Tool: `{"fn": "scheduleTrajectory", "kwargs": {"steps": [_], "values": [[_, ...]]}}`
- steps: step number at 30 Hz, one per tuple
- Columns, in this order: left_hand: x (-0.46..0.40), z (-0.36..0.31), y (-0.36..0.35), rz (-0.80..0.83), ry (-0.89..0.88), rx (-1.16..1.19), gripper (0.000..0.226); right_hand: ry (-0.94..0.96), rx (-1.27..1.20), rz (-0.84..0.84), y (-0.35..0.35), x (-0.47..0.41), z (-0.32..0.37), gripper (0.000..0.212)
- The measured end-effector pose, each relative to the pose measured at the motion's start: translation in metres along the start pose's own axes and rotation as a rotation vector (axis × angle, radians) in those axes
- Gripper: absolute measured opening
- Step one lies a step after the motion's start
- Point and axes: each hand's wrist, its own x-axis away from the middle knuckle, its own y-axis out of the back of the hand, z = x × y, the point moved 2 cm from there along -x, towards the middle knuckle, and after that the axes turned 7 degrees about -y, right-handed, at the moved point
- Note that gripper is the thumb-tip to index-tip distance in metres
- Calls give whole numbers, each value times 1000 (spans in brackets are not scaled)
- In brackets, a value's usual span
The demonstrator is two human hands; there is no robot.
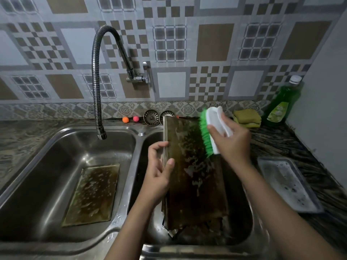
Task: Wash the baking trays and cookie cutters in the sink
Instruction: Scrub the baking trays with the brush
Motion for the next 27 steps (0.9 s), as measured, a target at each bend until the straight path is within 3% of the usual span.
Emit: {"fn": "scheduleTrajectory", "kwargs": {"steps": [3, 7, 10, 14, 18, 22, 27], "values": [[-1, 3, -9, -38, -10, -3, 40, 62, -43, -5, -20, 23, 17, 65], [-7, 2, 11, -210, 57, 269, 43, 225, -98, 109, -37, 104, 8, 59], [-12, -9, 35, -242, 22, 294, 39, 154, -102, 119, -22, 104, -19, 61], [-9, -8, 24, -227, 56, 289, 37, -8, -26, -47, -8, 43, -22, 60], [-16, -5, -5, -207, 53, 257, 38, 86, -108, -7, -34, 60, 23, 64], [-29, -18, 10, -273, 19, 266, 40, 227, -158, 57, -39, 129, 9, 57], [-20, -19, 20, -265, 31, 361, 38, 14, -93, 13, -17, 86, -30, 62]]}}
